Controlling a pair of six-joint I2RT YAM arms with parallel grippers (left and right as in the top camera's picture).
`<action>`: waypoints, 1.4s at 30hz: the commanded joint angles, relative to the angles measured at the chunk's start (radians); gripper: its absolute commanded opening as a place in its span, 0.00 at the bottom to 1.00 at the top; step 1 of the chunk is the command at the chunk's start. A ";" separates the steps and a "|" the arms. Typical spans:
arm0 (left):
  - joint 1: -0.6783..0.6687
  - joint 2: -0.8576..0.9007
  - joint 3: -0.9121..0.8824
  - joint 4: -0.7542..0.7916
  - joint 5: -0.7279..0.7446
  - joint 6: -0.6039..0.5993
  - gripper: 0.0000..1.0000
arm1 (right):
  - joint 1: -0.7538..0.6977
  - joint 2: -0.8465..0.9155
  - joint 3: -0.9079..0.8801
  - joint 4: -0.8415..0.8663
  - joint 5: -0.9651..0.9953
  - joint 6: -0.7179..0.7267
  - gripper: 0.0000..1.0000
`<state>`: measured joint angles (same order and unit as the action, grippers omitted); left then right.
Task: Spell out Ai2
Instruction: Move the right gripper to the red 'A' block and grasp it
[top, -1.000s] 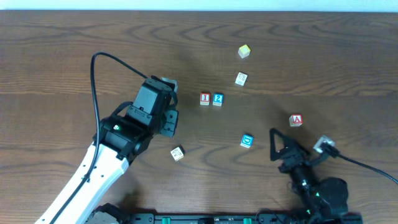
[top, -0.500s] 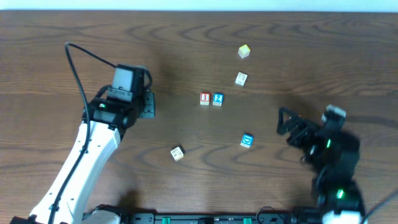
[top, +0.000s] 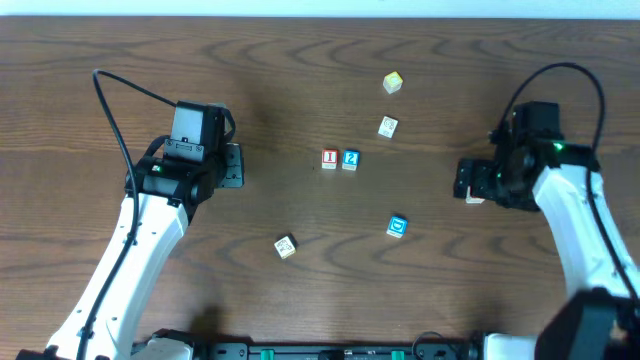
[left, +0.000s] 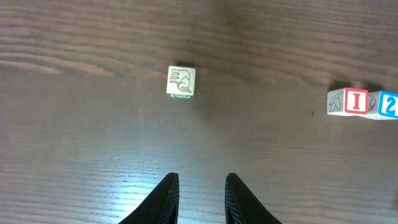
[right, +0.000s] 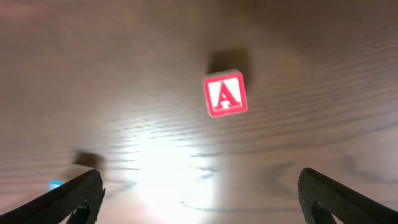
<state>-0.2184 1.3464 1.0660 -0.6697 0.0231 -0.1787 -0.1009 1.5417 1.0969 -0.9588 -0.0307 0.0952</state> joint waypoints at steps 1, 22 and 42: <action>0.004 0.000 0.005 0.006 0.004 0.014 0.27 | -0.007 0.055 0.016 0.009 0.058 -0.051 0.99; 0.004 0.000 0.005 0.022 0.003 0.014 0.30 | -0.007 0.266 0.016 0.205 0.098 -0.209 0.74; 0.004 0.000 0.005 0.023 0.003 0.014 0.31 | -0.007 0.304 0.014 0.227 0.086 -0.208 0.39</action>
<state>-0.2184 1.3464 1.0660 -0.6468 0.0235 -0.1783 -0.1009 1.8393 1.0973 -0.7349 0.0624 -0.1135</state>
